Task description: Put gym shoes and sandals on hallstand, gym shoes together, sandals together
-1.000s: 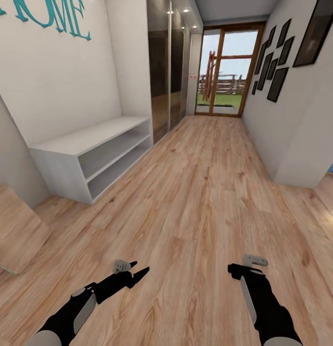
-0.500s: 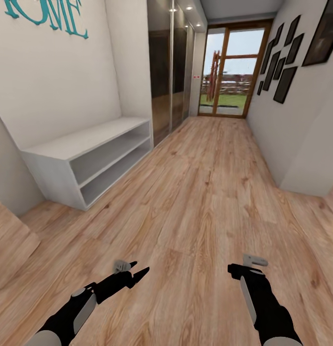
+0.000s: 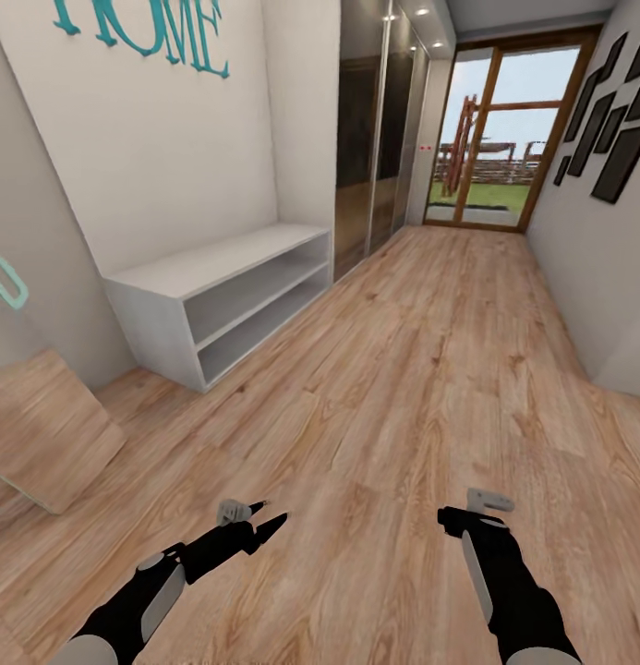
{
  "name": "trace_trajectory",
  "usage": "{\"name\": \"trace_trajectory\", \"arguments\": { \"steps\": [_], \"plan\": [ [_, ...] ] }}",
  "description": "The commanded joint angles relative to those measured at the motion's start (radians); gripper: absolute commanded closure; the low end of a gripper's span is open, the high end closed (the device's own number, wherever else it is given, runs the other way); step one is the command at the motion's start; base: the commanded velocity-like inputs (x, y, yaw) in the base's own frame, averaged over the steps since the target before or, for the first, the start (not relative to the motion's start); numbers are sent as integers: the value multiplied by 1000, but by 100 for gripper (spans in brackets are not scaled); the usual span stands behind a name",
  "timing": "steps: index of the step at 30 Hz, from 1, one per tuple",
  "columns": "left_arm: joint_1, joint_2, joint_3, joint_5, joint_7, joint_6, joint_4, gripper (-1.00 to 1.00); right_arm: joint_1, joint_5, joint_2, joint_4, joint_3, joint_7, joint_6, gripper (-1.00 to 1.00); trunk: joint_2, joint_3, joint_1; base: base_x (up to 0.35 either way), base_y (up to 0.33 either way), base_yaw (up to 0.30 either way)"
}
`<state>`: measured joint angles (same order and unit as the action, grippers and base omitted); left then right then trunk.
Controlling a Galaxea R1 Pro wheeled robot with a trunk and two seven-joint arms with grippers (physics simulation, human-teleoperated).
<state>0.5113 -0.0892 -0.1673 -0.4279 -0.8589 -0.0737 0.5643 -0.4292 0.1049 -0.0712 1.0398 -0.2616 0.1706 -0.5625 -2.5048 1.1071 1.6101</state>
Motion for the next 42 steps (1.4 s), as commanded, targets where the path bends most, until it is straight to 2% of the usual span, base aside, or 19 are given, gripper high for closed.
{"name": "trace_trajectory", "arguments": {
  "steps": [1, 10, 16, 22, 42],
  "plan": [
    [1, -1, -8, -7, 1, -8, -1, -100, 0, 10, -1, 2, -2, -3, -7, -100, 0, 1, 0, 0, 0, 288],
    [1, -1, -8, -7, 1, -7, -1, -100, 0, 10, -1, 2, -2, -3, -7, -100, 0, 1, 0, 33, 0, 288],
    [1, -1, -8, -7, 1, -7, -1, -100, 0, 11, -1, 2, -2, -3, -8, -100, 0, 1, 0, 285, -99, 77],
    [1, -1, -8, -7, 1, -8, -1, -100, 0, 12, -1, 2, -1, -3, -11, -100, 0, 1, 0, 82, -54, 83],
    [1, -1, -8, -7, 1, -7, -1, -100, 0, 11, -1, 2, -1, -3, -14, -100, 0, 1, 0, 7, -4, 282]
  ]
}}
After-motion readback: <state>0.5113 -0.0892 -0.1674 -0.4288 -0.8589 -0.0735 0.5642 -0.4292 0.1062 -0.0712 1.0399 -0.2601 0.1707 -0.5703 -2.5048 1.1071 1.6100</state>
